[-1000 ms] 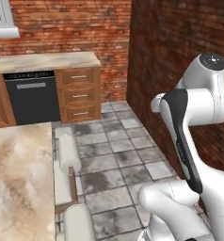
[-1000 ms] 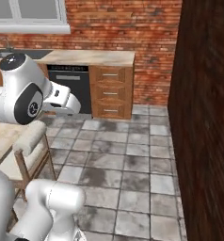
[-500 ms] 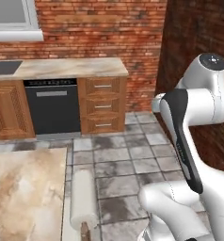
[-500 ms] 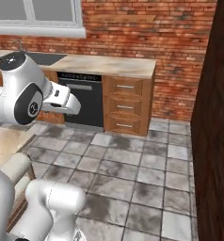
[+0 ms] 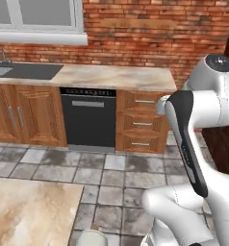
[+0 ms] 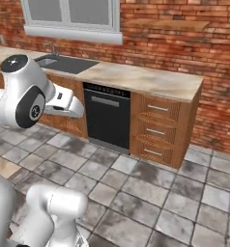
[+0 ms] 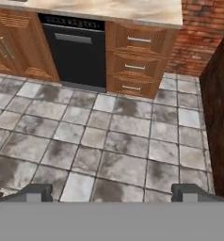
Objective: Move the jug and jam from the second highest shelf to the top shelf to make space. Then, place the pitcher from the counter on the cleared second highest shelf.
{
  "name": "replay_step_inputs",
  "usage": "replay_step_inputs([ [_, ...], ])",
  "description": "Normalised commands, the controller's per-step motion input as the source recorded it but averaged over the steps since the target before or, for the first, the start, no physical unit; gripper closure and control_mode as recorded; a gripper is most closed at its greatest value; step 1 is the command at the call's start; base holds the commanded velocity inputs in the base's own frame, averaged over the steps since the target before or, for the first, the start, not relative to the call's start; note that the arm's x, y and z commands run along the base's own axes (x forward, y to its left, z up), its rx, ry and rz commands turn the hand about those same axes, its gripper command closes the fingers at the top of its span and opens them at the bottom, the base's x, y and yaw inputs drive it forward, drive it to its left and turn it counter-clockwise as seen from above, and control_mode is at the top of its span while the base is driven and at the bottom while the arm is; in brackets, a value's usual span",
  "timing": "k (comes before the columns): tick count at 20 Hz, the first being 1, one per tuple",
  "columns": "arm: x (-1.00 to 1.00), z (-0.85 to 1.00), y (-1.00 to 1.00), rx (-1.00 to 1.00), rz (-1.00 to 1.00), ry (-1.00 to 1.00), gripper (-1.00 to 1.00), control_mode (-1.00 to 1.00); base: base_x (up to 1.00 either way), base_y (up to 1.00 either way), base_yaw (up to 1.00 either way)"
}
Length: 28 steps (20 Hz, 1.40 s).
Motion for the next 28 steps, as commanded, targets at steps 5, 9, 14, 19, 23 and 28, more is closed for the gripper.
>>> replay_step_inputs([
  [5,0.00,0.00,0.00,0.00,0.00,0.00,-1.00,1.00,1.00,-0.02,0.55],
  [9,0.00,0.00,0.00,0.00,0.00,0.00,-1.00,1.00,1.00,-0.01,0.58],
  [14,0.00,0.00,0.00,0.00,0.00,0.00,-1.00,1.00,1.00,0.00,0.59],
  [19,0.00,0.00,0.00,0.00,0.00,0.00,-1.00,1.00,1.00,0.00,0.60],
  [23,0.00,0.00,0.00,0.00,0.00,0.00,-1.00,1.00,1.00,0.00,0.59],
  [28,0.00,0.00,0.00,0.00,0.00,0.00,-1.00,1.00,1.00,0.00,0.58],
])
